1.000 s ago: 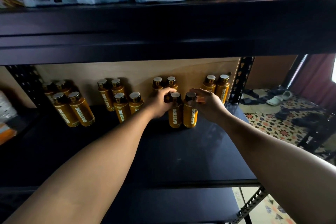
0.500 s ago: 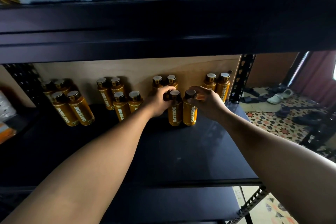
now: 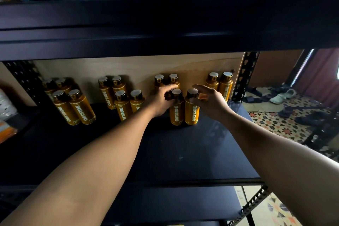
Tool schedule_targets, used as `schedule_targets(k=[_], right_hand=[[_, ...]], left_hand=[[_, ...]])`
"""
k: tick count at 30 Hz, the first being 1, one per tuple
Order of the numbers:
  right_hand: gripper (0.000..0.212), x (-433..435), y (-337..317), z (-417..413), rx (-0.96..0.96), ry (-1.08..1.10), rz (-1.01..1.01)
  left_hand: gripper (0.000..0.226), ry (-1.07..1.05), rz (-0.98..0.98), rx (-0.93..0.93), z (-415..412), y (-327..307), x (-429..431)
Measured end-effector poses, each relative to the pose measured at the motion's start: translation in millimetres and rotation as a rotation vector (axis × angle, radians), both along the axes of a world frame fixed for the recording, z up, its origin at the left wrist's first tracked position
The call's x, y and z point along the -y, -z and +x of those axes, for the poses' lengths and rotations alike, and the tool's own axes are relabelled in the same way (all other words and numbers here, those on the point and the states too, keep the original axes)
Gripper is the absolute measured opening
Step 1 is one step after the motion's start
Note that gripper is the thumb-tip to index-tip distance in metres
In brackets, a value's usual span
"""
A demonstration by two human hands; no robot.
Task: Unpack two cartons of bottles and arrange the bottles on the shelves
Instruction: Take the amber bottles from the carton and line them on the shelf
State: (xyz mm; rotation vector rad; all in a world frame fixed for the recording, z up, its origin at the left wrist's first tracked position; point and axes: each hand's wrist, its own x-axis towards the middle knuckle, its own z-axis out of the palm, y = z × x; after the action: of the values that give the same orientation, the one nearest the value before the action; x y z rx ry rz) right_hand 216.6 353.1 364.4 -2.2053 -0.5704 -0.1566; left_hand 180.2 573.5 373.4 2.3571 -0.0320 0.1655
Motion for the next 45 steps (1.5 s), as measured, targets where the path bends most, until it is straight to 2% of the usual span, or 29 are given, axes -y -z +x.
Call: schedule_targets(k=[11, 15, 18, 21, 24, 26, 31, 33, 36, 41, 45], right_hand=[[0.061, 7.5, -0.5, -18.9, 0.015, 0.022, 0.024], [0.05, 15.6, 2.1, -37.7, 0.02, 0.031, 0.045], [0.04, 23.2, 6.9, -55.6, -0.068, 0.019, 0.055], [0.032, 31.3, 15.3, -80.1, -0.251, -0.062, -0.093], [0.032, 36.4, 21.6, -119.9, -0.481, -0.247, -0.277], [0.03, 40.9, 27.9, -152.4, -0.513, -0.341, -0.327], [0.035, 56.9, 78.7, -250.3, -0.522, -0.27, -0.272], [0.038, 62.4, 114.1, -287.2, -0.573, -0.27, -0.38], [0.021, 62.3, 158.7, -341.3, -0.724, -0.32, -0.528], [0.047, 46.0, 223.7, -400.4, -0.809, -0.402, -0.642], [0.041, 43.7, 284.3, -416.8, -0.893, -0.374, -0.622]], left_hand=[[0.067, -0.069, 0.036, 0.082, -39.0, -9.7, 4.3], [0.057, -0.145, 0.064, 0.114, -65.7, -4.4, 8.6], [0.048, -0.217, 0.02, 0.081, -92.9, 3.2, 17.5], [0.043, -0.178, 0.013, -0.117, -127.6, 13.2, 29.9], [0.048, -0.027, 0.077, -0.472, -170.2, 17.6, 42.3], [0.055, 0.068, 0.094, -0.604, -201.7, 20.5, 49.9], [0.059, 0.116, 0.093, -0.568, -292.4, 60.7, 61.0], [0.06, 0.156, 0.116, -0.644, -327.9, 91.5, 55.5], [0.063, 0.248, 0.176, -0.79, -371.7, 143.8, 44.1], [0.066, 0.271, 0.154, -0.876, -427.1, 223.6, 41.4], [0.066, 0.222, 0.05, -0.982, -452.9, 297.6, 47.2]])
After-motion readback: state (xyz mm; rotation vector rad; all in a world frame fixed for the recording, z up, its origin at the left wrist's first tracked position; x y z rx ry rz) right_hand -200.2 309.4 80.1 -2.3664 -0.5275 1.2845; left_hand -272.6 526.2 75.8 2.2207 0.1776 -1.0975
